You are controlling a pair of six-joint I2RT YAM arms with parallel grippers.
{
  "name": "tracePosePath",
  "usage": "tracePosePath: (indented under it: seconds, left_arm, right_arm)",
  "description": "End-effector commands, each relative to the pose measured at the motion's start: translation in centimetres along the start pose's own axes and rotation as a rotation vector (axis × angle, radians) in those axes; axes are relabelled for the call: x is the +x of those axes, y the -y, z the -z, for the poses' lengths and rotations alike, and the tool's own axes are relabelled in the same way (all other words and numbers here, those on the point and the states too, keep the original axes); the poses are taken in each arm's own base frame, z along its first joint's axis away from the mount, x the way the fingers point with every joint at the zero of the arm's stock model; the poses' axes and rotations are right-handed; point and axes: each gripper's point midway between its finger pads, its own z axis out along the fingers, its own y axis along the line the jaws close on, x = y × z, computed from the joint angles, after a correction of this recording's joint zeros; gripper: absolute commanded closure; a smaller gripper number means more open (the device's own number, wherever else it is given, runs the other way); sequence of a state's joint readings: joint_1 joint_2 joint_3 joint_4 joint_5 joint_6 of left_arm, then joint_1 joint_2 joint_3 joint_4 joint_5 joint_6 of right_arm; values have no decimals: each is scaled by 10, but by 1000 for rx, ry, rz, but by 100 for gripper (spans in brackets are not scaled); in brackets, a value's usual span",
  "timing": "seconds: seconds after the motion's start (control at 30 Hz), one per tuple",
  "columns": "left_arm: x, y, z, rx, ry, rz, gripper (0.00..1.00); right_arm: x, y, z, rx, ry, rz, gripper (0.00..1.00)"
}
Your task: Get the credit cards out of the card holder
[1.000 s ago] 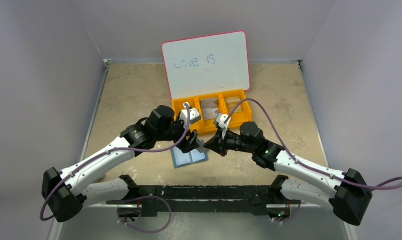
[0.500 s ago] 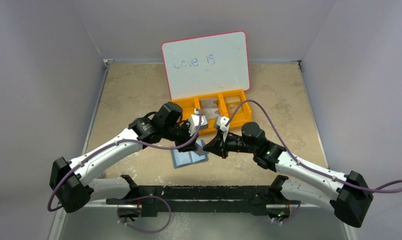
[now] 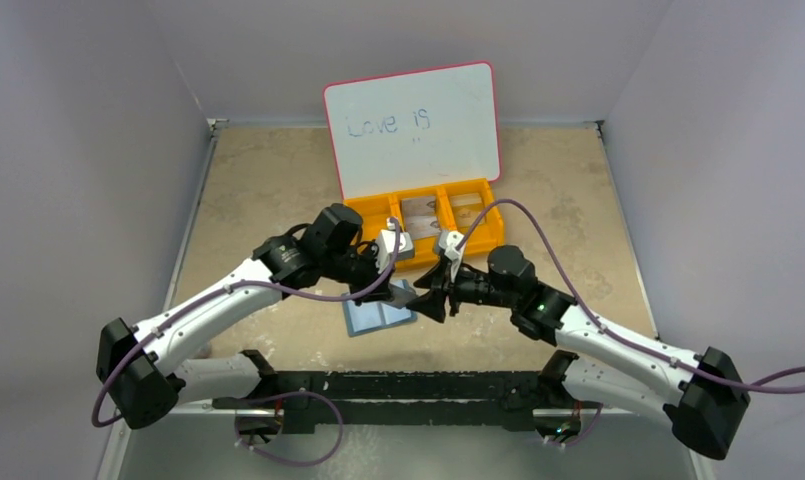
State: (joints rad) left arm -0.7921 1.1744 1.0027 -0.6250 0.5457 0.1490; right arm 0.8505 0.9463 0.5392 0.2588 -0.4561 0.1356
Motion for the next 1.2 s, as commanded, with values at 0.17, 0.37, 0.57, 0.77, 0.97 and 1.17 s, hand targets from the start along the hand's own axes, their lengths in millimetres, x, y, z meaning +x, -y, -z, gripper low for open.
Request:
tracePosePath:
  seconds: [0.17,0.37,0.57,0.77,0.97,1.17]
  left_arm:
    - [-31,17,4,61,210,50,100]
    - [-42,17,9,35,308,54,100]
    - [-42,15,8,24,306,56,100]
    - [-41,14,8,21,305,52,100]
    - [-35,9,10,-20,285,57,100]
    - [-37,-5,17,-116,272,100,56]
  right_arm:
    - [-58,0,9,41,137,114,46]
    - [-66,-6,-1,-43,130,293,50]
    - [-71,-9,-2,-67,154,371,54]
    - [-66,-12,-4,-105,115,418,75]
    - [-68,-17,0,-129,113,449,99]
    - [-69,-11,2,-92,107,478,100]
